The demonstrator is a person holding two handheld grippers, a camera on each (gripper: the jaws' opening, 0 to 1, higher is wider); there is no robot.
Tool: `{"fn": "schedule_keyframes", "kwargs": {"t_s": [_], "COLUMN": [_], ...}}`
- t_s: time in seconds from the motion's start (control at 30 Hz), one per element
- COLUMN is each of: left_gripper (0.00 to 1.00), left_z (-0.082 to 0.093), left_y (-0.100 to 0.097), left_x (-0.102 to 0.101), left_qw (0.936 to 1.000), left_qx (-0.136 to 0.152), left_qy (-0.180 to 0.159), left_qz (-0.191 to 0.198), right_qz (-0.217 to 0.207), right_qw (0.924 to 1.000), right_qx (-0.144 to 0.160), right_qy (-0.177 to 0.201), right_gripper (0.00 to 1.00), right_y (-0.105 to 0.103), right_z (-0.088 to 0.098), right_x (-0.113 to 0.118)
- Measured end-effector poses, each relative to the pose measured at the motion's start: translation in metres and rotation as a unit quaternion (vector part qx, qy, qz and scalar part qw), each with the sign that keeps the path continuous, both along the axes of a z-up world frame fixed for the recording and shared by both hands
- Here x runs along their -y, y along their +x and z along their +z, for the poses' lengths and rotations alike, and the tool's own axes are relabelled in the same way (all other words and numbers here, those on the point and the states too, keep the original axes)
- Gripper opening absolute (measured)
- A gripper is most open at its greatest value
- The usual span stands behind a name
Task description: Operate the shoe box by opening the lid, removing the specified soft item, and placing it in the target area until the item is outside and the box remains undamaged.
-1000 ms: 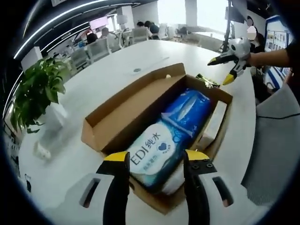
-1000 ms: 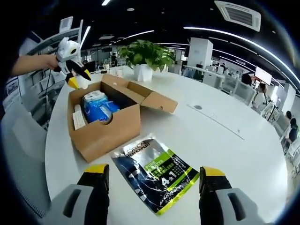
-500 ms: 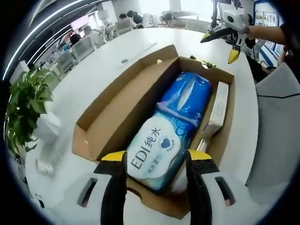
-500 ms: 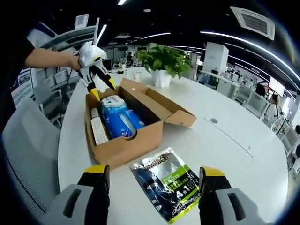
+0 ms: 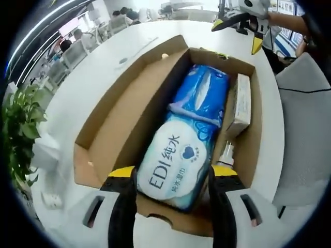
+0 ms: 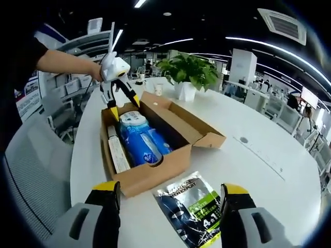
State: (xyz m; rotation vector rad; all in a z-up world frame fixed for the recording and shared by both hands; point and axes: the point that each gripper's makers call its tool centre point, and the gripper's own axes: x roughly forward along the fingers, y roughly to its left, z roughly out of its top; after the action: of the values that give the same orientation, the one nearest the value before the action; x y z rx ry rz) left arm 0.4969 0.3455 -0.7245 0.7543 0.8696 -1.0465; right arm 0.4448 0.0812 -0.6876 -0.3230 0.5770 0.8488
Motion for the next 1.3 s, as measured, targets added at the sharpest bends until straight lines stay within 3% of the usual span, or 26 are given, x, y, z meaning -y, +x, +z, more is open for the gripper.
{"fn": "schedule_keyframes", "kwargs": {"t_s": [0.3,0.8,1.3], "left_gripper": [0.54,0.59,0.61], "left_z": [-0.012,-0.027,-0.044], "left_y": [0.005,0.007,0.008], "left_x": [-0.009,-0.007,-0.004], "left_qw": [0.9971,0.9951,0.9877], "left_qx": [0.015,-0.01,-0.002], "left_qy": [0.047,0.055,0.085], "left_qz": [-0.058,-0.082,-0.131], "right_qz": [0.033,0.066,0.101], "right_qw": [0.9995,0.9978,0.9949], "right_qx": [0.001,-0.004,-0.002], "right_qy": [-0.005,0.0,-0.003], "right_gripper": [0.8,0.8,0.79], "right_y": [-0.006,-0.004,0.004], "right_z": [0.002,0.007,0.008], "right_x": [-0.018,-0.044,-0.076]}}
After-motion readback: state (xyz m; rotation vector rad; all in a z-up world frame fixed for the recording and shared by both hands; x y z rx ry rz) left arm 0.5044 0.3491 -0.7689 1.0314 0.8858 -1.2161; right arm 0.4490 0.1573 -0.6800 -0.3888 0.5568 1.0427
